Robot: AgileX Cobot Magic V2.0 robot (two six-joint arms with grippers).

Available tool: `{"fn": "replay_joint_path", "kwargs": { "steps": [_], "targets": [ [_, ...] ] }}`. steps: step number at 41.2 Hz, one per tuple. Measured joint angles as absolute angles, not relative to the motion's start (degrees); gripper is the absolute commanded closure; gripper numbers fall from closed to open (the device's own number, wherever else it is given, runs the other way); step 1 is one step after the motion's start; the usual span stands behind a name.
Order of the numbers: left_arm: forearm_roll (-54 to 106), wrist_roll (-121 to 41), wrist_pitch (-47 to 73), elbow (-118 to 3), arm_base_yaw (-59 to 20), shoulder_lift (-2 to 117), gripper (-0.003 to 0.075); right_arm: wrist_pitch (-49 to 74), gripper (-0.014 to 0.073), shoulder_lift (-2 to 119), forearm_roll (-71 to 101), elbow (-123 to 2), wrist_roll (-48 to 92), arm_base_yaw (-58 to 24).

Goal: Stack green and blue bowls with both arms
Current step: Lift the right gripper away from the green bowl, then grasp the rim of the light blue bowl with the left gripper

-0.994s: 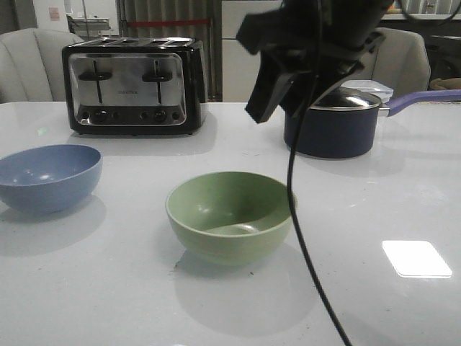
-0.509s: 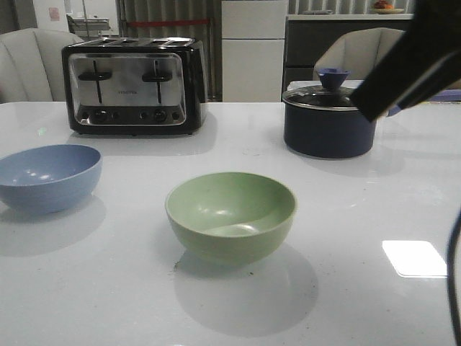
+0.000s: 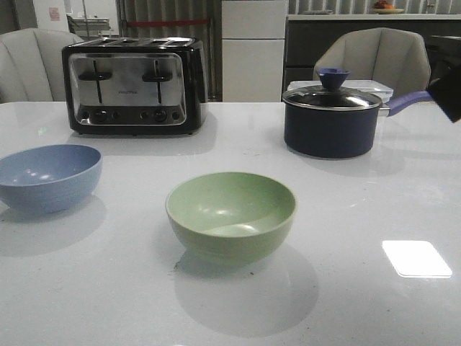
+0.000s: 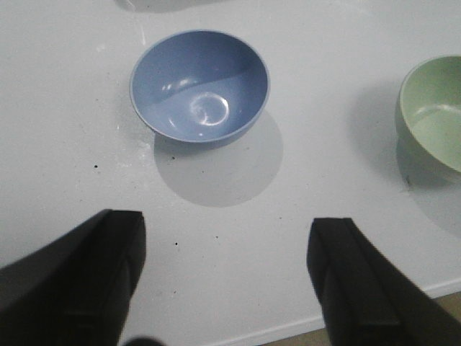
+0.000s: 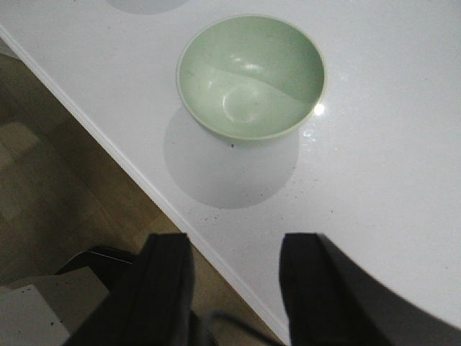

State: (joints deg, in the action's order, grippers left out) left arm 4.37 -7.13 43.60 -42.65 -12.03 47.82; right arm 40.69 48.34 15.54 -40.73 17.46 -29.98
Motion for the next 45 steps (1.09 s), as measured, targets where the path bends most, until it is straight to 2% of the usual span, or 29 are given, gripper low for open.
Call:
{"fn": "replay_joint_path", "kwargs": {
  "steps": [25,30,34,45],
  "targets": [
    [5.1,-5.7,40.9,-65.3,-3.0,90.8,0.0195,40.7,0.019,48.3,15.5,-40.7,17.5,-30.0],
    [5.1,-5.7,39.8,-69.3,-2.9,97.8,0.0239,40.7,0.019,48.3,15.5,-40.7,17.5,-30.0],
    [5.1,-5.7,39.4,-72.2,-2.9,102.9,0.0306,40.7,0.019,48.3,15.5,-40.7,17.5,-30.0],
    [4.4,-5.7,38.8,-76.4,-2.9,109.8,0.0403,40.7,0.019,48.3,15.5,-40.7,17.5,-30.0]
  ]
}}
